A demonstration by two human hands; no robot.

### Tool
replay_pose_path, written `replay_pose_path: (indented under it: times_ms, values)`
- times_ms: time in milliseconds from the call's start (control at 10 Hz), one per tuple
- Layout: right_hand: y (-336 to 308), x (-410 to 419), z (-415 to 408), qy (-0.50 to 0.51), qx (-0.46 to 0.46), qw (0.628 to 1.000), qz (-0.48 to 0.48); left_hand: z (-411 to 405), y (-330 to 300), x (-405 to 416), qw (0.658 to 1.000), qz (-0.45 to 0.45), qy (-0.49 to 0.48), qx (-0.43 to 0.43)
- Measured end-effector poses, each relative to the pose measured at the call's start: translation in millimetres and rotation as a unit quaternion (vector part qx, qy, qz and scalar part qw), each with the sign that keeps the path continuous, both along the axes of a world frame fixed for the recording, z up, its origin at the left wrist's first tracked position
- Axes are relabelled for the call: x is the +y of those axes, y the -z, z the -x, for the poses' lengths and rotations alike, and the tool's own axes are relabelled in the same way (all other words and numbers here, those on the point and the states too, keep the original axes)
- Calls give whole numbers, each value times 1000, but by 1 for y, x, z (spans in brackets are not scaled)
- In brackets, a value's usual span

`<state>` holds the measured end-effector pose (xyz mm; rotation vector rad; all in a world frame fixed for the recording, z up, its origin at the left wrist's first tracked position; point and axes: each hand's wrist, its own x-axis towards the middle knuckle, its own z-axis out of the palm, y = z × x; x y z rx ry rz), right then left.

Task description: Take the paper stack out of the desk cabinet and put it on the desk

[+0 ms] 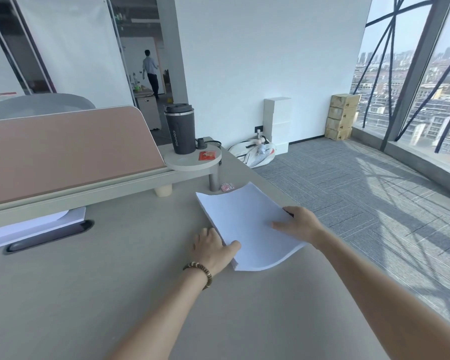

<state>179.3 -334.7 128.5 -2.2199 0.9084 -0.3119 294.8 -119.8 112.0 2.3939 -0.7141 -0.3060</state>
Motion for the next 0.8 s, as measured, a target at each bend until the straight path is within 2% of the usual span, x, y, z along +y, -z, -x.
replay_pose_path:
  times_ms: [200,400,600,700,800]
  values:
    - [7,-6,-2,-5,28,999,31,-5,14,1,992,-66,28,-100]
    - [8,-12,-5,-17,75,996,49,-13,27,4,989,-59,69,-118]
    - [8,-16,-9,-15,178,974,137,-7,25,3,973,-143,35,-179]
    - [11,-16,-9,-6,182,972,149,-5,23,6,969,-165,21,-182]
    - [8,-10,-8,6,168,968,185,-5,23,9,979,-144,9,-141]
